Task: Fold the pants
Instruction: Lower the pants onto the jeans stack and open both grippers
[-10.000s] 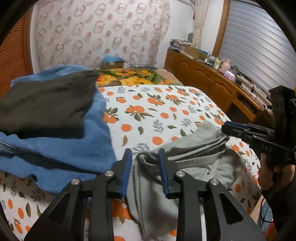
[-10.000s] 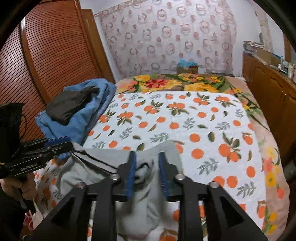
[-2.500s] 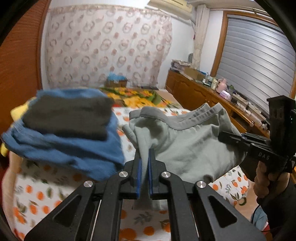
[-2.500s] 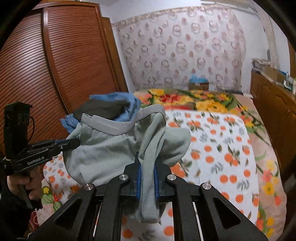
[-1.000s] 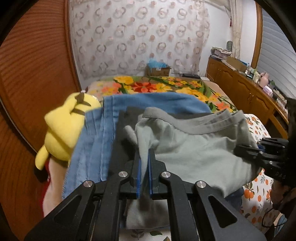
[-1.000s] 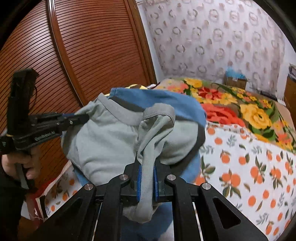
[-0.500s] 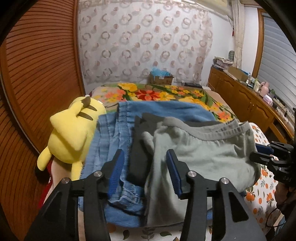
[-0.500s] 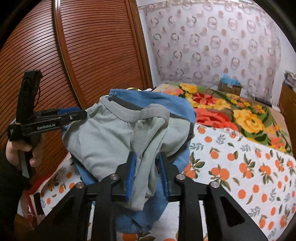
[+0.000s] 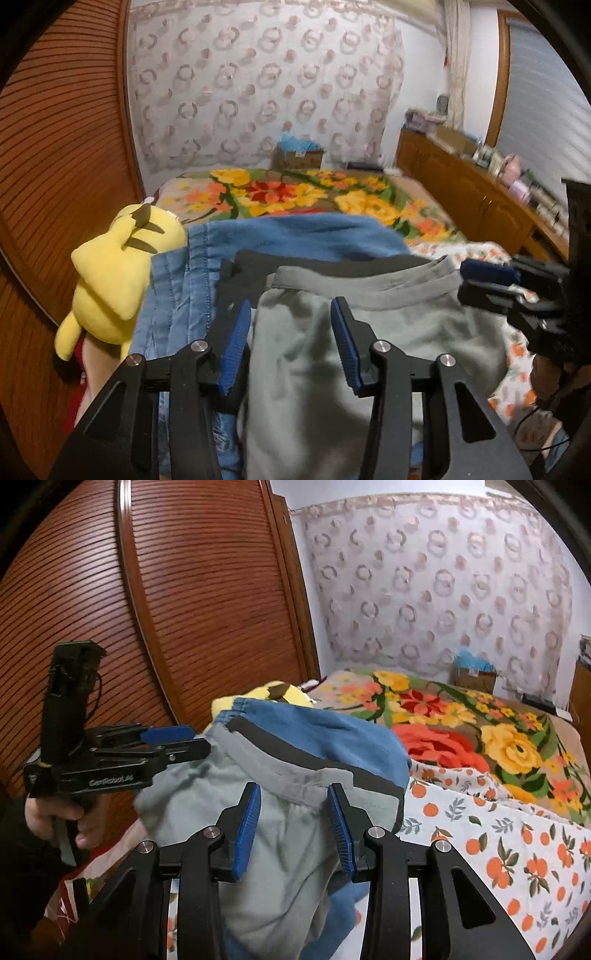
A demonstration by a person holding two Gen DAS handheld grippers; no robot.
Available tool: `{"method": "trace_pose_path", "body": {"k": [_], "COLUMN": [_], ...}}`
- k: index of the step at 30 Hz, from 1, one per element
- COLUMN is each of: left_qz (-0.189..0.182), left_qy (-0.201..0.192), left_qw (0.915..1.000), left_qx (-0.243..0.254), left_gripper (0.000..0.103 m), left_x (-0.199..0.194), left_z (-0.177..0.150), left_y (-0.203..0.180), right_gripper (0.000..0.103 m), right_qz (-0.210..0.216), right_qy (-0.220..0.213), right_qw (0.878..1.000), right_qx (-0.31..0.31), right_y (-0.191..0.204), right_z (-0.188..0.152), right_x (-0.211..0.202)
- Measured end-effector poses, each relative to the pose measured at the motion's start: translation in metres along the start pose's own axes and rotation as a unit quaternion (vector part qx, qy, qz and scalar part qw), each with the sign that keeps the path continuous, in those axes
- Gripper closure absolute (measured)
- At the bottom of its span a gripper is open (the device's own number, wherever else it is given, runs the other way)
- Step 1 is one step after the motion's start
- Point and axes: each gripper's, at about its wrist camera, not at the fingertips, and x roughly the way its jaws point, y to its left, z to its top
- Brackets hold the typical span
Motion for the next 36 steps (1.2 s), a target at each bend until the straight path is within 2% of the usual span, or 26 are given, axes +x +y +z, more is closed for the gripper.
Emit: {"method": "trace_pose_path", "body": {"k": [3, 7, 14, 18, 22, 26, 28, 34, 36], "left_qz": [0.025, 0.034, 0.025, 0.036, 0.026, 0.013, 0.021, 0.033, 0.023], "left_qy": [0.019, 0.041, 0.028, -0.006, -0.028, -0.022, -0.012, -0.014, -0.009], "left_qw": [0.9995, 0.9984, 0.9993, 0.9991, 0.9989, 0.9993, 0.9991, 0.9993, 0.9997], "left_qx": [0.008, 0.019, 0.005, 0.019, 0.026, 0.026, 0.034, 0.013, 0.003], "left_gripper": [0.06, 0.06, 0.06, 0.057, 0.055, 0.055, 0.054, 0.054, 0.054], "left_x": [0.015, 0.03, 0.021, -0.007, -0.031, -0.036, -0.032, -0.023, -0.02], "left_z": [0.001, 0.0, -0.004, -0.009, -0.023, -0.045, -0.054, -0.066, -0.07], "left_y": [0.002, 0.001, 0.004, -0.005, -0.016, -0.025, -0.027, -0.007, -0.001], "right_gripper": [0.066, 0.066, 0.065, 0.065, 0.065, 0.065, 0.065, 0.065, 0.065], "right_qz": [-0.036, -0.04, -0.042, -0.041, -0.025, -0.006, -0.002, -0.019, -0.03], "right_qy": [0.035, 0.064, 0.055, 0.03, 0.011, 0.011, 0.016, 0.038, 0.045], "right_qw": [0.999, 0.997, 0.997, 0.998, 0.999, 1.0, 1.0, 0.999, 0.998], "right_qx": [0.015, 0.029, 0.021, 0.023, 0.02, 0.008, -0.003, -0.018, -0.019], "right_y": [-0.02, -0.034, -0.029, -0.024, -0.01, 0.007, 0.015, 0.013, 0.012], "right_z": [-0.003, -0.014, -0.012, -0.016, -0.025, -0.038, -0.045, -0.058, -0.057], "right_x": [0.025, 0.044, 0.035, 0.014, -0.006, -0.016, -0.017, -0.007, -0.003]}}
